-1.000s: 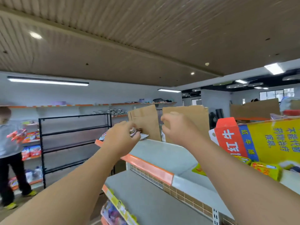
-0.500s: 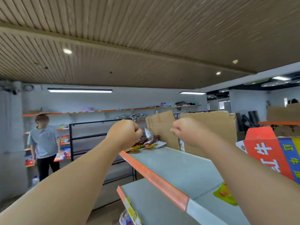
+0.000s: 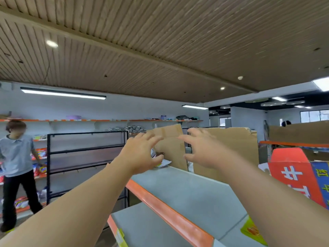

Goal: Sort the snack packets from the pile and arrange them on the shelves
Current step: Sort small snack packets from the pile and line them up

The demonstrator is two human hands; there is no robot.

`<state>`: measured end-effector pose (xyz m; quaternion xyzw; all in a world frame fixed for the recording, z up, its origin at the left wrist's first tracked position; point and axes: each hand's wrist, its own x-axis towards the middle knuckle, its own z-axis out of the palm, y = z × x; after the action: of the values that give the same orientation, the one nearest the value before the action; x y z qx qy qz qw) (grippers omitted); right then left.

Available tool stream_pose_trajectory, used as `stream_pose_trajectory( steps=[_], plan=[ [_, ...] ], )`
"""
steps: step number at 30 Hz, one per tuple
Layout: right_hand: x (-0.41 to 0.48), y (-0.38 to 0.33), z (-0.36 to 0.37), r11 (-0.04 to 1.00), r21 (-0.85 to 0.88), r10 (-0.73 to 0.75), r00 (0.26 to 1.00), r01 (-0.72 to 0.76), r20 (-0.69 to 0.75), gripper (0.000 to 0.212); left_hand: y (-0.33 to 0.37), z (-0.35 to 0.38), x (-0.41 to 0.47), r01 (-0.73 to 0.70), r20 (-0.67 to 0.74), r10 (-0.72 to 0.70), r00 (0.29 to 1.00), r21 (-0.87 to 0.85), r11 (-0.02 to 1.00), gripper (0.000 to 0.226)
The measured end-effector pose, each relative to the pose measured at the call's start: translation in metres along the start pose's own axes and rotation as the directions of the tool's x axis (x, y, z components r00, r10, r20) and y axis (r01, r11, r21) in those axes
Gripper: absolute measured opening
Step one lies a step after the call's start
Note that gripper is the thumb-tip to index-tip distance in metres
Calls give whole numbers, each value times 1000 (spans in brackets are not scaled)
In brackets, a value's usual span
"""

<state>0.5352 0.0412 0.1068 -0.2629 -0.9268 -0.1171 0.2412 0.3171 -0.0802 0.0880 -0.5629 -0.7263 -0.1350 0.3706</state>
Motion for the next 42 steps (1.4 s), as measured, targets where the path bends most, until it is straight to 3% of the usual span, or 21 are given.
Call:
stream_pose_trajectory(
  steps=[9, 13, 16, 20, 31, 33, 37, 42],
  plan=[
    [99, -55, 61, 996, -59, 72, 994, -67, 85, 51, -113, 76, 16, 107, 50, -98, 994, -232, 967, 58],
    [159, -89, 106, 995, -61, 94, 980, -85, 173, 42, -176, 120, 30, 120, 57, -107, 993, -332, 936, 43],
    [202, -99, 143, 987, -77, 157, 966, -144, 206, 23, -218, 155, 42, 133, 123, -96, 988, -337, 932, 43],
    [243, -114, 172, 981, -92, 184, 960, -168, 212, 27, -266, 194, 57, 144, 202, -77, 976, -340, 929, 43],
    [305, -91, 223, 961, -143, 272, 908, -238, 320, 25, -293, 268, 97, 122, 338, 28, 941, -414, 902, 33],
    [314, -84, 233, 957, -155, 285, 893, -245, 349, 26, -293, 275, 99, 122, 434, 72, 898, -404, 906, 33],
    [333, -73, 261, 948, -193, 314, 849, -254, 425, 33, -300, 278, 104, 67, 680, 160, 715, -295, 953, 51],
    [349, -72, 287, 950, -198, 311, 812, -243, 494, 50, -305, 292, 99, 34, 771, 171, 613, -242, 970, 69]
  ],
)
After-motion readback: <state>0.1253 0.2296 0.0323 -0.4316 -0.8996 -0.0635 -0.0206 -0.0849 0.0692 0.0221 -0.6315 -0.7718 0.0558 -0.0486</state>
